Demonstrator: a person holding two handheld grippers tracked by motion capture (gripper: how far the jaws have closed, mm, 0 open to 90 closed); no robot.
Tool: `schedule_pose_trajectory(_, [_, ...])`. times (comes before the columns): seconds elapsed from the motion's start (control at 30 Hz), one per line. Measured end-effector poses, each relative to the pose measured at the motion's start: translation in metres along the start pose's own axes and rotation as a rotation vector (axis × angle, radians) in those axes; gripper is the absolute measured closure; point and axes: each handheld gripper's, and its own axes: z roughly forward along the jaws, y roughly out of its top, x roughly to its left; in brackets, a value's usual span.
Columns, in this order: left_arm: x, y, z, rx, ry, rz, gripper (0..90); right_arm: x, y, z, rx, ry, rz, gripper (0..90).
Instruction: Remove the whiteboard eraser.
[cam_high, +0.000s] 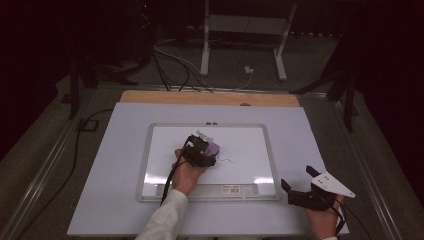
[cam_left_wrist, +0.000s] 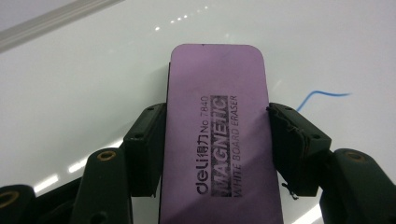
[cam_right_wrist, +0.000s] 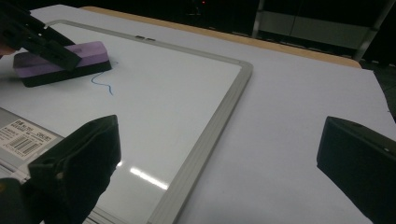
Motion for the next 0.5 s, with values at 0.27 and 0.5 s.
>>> schedule_pose_trajectory(0.27, [0.009,0.021,0.016,0.014,0.039,-0.032,41.8,-0.001,0.000,0.000,-0.001,0.000,0.004,0.0])
schedule_pose_trajectory(0.5, [0.011,0.026,0.020,0.014,0.058,-0.061,41.8,-0.001,0.000,-0.001,-0.003,0.001,0.006,0.0])
